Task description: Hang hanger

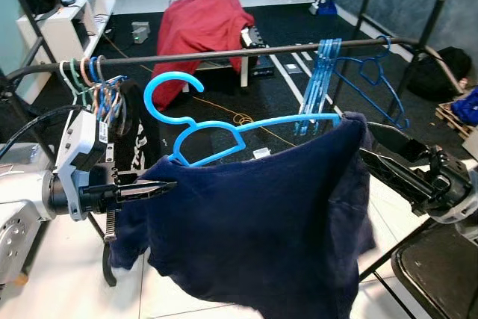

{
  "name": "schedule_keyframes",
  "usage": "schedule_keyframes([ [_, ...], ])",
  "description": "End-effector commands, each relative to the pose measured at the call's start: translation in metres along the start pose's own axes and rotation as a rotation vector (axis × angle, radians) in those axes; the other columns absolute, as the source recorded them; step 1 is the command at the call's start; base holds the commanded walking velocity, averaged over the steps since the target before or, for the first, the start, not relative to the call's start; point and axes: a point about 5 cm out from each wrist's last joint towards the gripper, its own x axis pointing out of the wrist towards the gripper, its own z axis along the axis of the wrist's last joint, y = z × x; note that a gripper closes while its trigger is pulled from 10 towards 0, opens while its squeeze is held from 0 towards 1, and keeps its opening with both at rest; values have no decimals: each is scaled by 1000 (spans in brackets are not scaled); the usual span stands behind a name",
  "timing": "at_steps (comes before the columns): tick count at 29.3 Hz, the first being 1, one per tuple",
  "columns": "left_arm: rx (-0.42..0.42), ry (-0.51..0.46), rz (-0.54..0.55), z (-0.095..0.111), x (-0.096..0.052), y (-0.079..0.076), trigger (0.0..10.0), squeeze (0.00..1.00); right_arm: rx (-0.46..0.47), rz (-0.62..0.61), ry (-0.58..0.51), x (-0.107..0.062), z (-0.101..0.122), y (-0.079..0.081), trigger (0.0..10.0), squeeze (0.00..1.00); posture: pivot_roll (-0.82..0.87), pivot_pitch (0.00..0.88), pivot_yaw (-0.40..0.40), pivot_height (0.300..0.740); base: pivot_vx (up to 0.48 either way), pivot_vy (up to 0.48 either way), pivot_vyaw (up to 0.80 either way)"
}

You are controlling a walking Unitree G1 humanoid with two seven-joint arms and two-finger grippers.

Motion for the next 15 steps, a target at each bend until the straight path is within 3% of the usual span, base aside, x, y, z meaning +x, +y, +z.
schedule_keyframes([
  [1, 32, -8, -27, 10, 0, -1, 10000, 0, 11, 0, 50, 0, -7, 1, 10000, 0, -87, 55, -2, 740, 0, 0, 0],
  [4, 47, -20, -42, 14, 0, -2, 10000, 0, 45, -37, 135, -7, -19, -4, 10000, 0, -83, 57, -12, 740, 0, 0, 0],
  [5, 51, -23, -45, 15, 0, -3, 10000, 0, 59, -44, 129, -8, -20, -5, 863, 0, -83, 57, -12, 740, 0, 0, 0],
  [7, 54, -25, -47, 16, 0, -3, 10000, 0, 67, -46, 124, -8, -20, -6, 863, 0, -83, 57, -12, 740, 0, 0, 0],
  [8, 57, -34, -49, 17, 0, -3, 10000, 0, 68, -36, 132, -8, -22, -5, 0, 0, -78, 57, -15, 740, 0, 0, 0],
  [15, 64, -43, -60, 19, 1, -1, 10000, 0, 64, -24, 87, -2, -18, -5, 0, 0, -80, 54, -8, 740, 0, 0, 0],
])
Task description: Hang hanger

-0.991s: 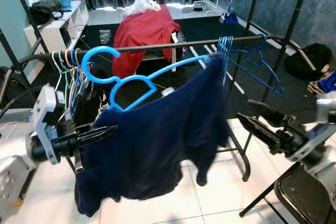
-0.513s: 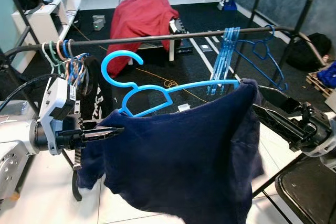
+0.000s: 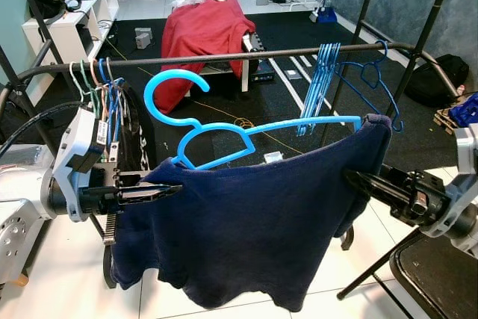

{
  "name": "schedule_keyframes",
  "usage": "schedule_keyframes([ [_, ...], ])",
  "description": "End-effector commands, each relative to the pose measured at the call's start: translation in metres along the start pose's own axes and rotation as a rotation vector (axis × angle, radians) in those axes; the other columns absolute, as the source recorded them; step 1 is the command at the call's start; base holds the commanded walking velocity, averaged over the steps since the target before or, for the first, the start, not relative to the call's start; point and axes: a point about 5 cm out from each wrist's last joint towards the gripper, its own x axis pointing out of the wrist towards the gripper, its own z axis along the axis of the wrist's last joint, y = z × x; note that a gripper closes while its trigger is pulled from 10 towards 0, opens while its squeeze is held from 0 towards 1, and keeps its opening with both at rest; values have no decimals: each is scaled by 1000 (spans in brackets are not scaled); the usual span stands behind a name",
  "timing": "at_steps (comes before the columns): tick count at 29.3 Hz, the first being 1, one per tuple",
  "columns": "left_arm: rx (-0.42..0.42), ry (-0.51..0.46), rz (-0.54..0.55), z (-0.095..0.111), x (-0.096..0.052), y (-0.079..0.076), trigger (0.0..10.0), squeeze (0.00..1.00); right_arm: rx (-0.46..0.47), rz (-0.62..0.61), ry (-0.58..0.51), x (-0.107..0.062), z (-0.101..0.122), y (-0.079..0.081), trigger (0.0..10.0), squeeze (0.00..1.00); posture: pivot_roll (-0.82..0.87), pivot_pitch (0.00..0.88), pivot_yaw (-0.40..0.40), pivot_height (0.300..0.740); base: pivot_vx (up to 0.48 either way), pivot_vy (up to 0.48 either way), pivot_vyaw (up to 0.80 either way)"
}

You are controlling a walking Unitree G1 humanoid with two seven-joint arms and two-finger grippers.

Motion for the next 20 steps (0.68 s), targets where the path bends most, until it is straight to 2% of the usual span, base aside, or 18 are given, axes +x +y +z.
schedule_keyframes([
  [1, 34, -5, -5, 8, -2, 3, 10000, 0, 1, -2, -31, 1, 4, 0, 0, 0, -81, 53, -6, 740, 0, 0, 0],
  [5, 33, 31, 50, 1, -4, 10, 10000, 0, -4, -17, -99, -1, 13, -1, 0, 0, -82, 54, -3, 740, 0, 0, 0],
  [6, 30, 67, 109, -6, -9, 17, 10000, 0, -10, -42, -158, -4, 22, -4, 0, 0, -82, 54, -3, 740, 0, 0, 0],
  [7, 30, 67, 109, -6, -9, 17, 10000, 0, -10, -42, -158, -4, 22, -4, 0, 0, -82, 54, -3, 740, 0, 0, 0],
  [8, 29, 122, 175, -14, -16, 24, 10000, 0, -17, -70, -222, -7, 31, -8, 0, 0, -80, 53, -1, 740, 0, 0, 0],
  [9, 29, 122, 175, -14, -16, 24, 10000, 0, -17, -70, -222, -7, 31, -8, 0, 0, -80, 53, -1, 740, 0, 0, 0],
  [10, 26, 209, 252, -25, -30, 30, 10000, 0, -14, -129, -323, -15, 45, -17, 0, 0, -79, 52, 0, 740, 0, 0, 0],
  [12, 26, 209, 252, -25, -30, 30, 10000, 0, -14, -129, -323, -15, 45, -17, 0, 0, -79, 52, 0, 740, 0, 0, 0],
  [13, 15, 279, 300, -33, -46, 31, 10000, 0, -13, -204, -388, -23, 54, -26, 0, 0, -79, 51, -2, 740, 0, 0, 0],
  [15, 15, 279, 300, -33, -46, 31, 10000, 0, -13, -204, -388, -23, 54, -26, 0, 0, -79, 51, -2, 740, 0, 0, 0],
  [16, 5, 328, 302, -38, -54, 28, 10000, 0, -4, -259, -412, -27, 55, -32, 0, 0, -76, 51, -5, 740, 0, 0, 0],
  [17, 2, 363, 279, -40, -56, 23, 10000, 0, 11, -286, -399, -26, 51, -34, 0, 0, -76, 50, -6, 740, 0, 0, 0],
  [18, 2, 363, 279, -40, -56, 23, 10000, 0, 11, -286, -399, -26, 51, -34, 0, 0, -76, 50, -6, 740, 0, 0, 0],
  [19, 12, 343, 280, -38, -52, 22, 10000, 0, 10, -291, -332, -20, 38, -34, 0, 0, -72, 50, -10, 740, 0, 0, 0],
  [20, 12, 343, 280, -38, -52, 22, 10000, 0, 10, -291, -332, -20, 38, -34, 0, 0, -72, 50, -10, 740, 0, 0, 0],
])
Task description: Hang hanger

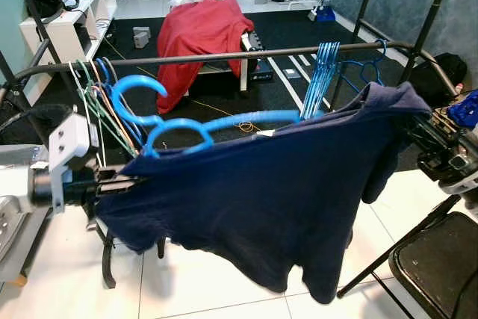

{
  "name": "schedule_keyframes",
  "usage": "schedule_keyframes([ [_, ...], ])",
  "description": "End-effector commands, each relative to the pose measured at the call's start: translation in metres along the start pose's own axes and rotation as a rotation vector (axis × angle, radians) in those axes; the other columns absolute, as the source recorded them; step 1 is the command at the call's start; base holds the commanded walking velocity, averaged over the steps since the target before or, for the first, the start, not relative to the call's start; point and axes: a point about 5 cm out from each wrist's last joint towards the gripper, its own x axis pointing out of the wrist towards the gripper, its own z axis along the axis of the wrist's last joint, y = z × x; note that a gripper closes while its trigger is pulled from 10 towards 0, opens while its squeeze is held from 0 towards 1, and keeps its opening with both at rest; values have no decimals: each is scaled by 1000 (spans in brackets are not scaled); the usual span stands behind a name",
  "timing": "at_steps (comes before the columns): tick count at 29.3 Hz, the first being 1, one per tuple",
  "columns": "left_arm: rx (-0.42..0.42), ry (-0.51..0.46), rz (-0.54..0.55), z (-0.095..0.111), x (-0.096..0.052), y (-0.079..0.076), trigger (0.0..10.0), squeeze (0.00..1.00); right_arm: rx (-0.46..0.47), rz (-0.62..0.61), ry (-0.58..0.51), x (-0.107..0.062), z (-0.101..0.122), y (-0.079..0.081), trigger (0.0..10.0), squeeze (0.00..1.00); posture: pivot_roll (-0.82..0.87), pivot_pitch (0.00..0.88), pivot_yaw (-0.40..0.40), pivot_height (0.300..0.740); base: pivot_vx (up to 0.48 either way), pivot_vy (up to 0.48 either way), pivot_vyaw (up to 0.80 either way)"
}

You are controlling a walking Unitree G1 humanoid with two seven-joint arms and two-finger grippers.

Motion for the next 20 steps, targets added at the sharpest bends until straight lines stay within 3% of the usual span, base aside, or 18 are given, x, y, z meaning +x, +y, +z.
schedule_keyframes([
  [1, -27, 62, 45, -9, -8, 2, 10000, 0, -32, -89, -7, -9, 0, -8, 0, 0, -70, 49, -11, 740, 0, 0, 0],
  [4, -16, -93, 133, 6, 0, 11, 10000, 0, -15, -121, 182, -3, -38, -5, 0, 0, -74, 53, -8, 740, 0, 0, 0],
  [5, -16, -93, 133, 6, 0, 11, 10000, 0, -15, -121, 182, -3, -38, -5, 0, 0, -74, 53, -8, 740, 0, 0, 0],
  [7, -31, -261, 210, 20, 8, 17, 10000, 0, 2, -127, 288, 2, -61, -1, 0, 0, -72, 58, -6, 740, 0, 0, 0],
  [9, -31, -261, 210, 20, 8, 17, 10000, 0, 2, -127, 288, 2, -61, -1, 0, 0, -72, 58, -6, 740, 0, 0, 0],
  [10, -44, -345, 239, 27, 13, 19, 10000, 0, 8, -117, 329, 5, -71, 3, 0, 0, -73, 59, -5, 740, 0, 0, 0],
  [11, -44, -345, 239, 27, 13, 19, 10000, 0, 8, -117, 329, 5, -71, 3, 0, 0, -73, 59, -5, 740, 0, 0, 0],
  [13, -123, -559, 287, 41, 25, 20, 10000, 0, 27, -98, 358, 16, -89, 13, 0, 0, -77, 62, -3, 740, 0, 0, 0],
  [14, -123, -559, 287, 41, 25, 20, 10000, 0, 27, -98, 358, 16, -89, 13, 0, 0, -77, 62, -3, 740, 0, 0, 0],
  [16, -175, -648, 271, 45, 36, 14, 10000, 0, 48, -89, 347, 24, -96, 18, 0, 0, -79, 64, -1, 740, 0, 0, 0],
  [19, -203, -670, 259, 46, 42, 11, 10000, 0, 55, -76, 346, 27, -98, 21, 0, 0, -79, 64, -1, 740, 0, 0, 0],
  [20, -230, -688, 246, 47, 54, 7, 10000, 0, 50, -53, 353, 29, -101, 26, 902, 0, -79, 64, -1, 740, 0, 0, 0],
])
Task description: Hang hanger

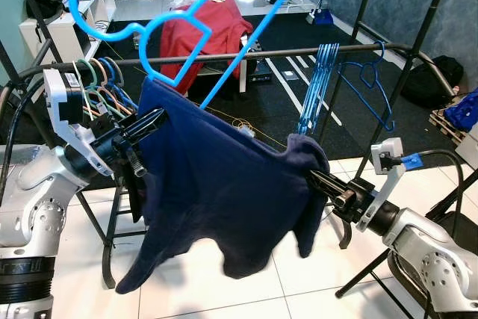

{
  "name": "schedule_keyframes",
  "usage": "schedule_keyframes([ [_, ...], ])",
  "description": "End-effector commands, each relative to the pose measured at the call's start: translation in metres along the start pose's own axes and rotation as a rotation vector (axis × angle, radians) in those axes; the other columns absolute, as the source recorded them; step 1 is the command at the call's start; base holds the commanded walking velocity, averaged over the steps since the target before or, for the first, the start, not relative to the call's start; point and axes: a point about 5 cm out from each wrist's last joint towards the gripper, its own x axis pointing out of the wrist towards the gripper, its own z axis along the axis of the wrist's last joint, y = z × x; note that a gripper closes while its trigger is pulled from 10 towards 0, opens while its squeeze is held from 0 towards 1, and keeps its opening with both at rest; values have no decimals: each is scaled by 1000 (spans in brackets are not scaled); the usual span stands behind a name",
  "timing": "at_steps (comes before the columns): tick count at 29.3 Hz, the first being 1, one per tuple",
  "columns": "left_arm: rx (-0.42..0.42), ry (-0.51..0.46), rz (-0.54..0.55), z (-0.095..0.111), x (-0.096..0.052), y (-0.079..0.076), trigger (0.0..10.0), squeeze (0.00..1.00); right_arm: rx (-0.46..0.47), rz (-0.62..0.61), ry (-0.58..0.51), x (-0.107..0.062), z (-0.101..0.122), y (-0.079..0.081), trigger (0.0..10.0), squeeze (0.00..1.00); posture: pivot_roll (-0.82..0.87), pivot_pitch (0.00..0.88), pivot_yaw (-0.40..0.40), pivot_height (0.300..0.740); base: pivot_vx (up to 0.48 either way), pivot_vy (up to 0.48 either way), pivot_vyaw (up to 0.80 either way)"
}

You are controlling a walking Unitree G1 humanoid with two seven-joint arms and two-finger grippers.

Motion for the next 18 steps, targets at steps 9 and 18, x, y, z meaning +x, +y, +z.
schedule_keyframes([
  [9, 265, 446, -158, -42, 5, -8, 10000, 0, -80, 233, 120, -29, 2, 23, 10000, 1000, -77, 68, 4, 740, 0, 0, 0],
  [18, 535, 784, -197, -31, -21, 24, 10000, 0, -214, 129, 397, -90, 7, 3, 10000, 1000, -72, 74, 20, 740, 0, 0, 0],
])
